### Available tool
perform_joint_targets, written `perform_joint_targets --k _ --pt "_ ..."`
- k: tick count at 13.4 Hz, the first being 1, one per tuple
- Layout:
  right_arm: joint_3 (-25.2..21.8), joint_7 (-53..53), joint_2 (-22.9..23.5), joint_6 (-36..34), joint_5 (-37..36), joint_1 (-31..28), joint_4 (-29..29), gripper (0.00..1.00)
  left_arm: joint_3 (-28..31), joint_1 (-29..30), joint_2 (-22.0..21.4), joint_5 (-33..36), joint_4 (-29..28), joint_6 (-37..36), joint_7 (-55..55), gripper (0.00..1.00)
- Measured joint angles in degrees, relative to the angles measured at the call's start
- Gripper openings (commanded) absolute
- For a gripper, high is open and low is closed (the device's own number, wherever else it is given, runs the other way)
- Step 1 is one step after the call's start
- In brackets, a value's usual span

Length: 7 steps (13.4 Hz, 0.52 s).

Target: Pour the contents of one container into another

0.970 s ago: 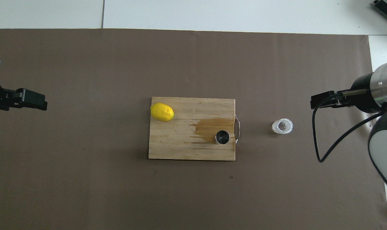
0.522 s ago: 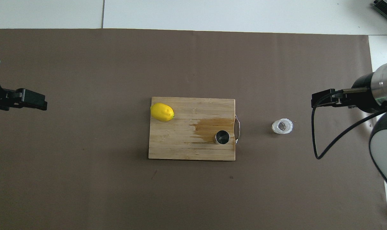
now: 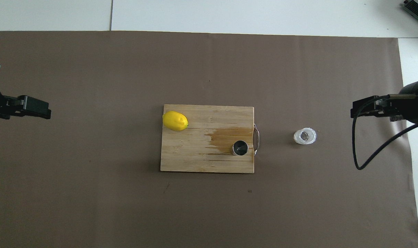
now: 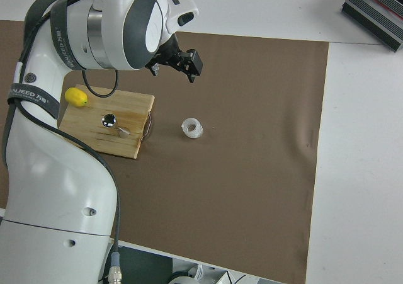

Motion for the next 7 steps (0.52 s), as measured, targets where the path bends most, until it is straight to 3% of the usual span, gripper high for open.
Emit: perform_joint_targets --k 7 --pt "-0.8 0.0 -0.3 -1.2 0.0 0.5 0.0 1.00 0.0 0.0 0.0 0.0 0.0 0.0 0.0 1.00"
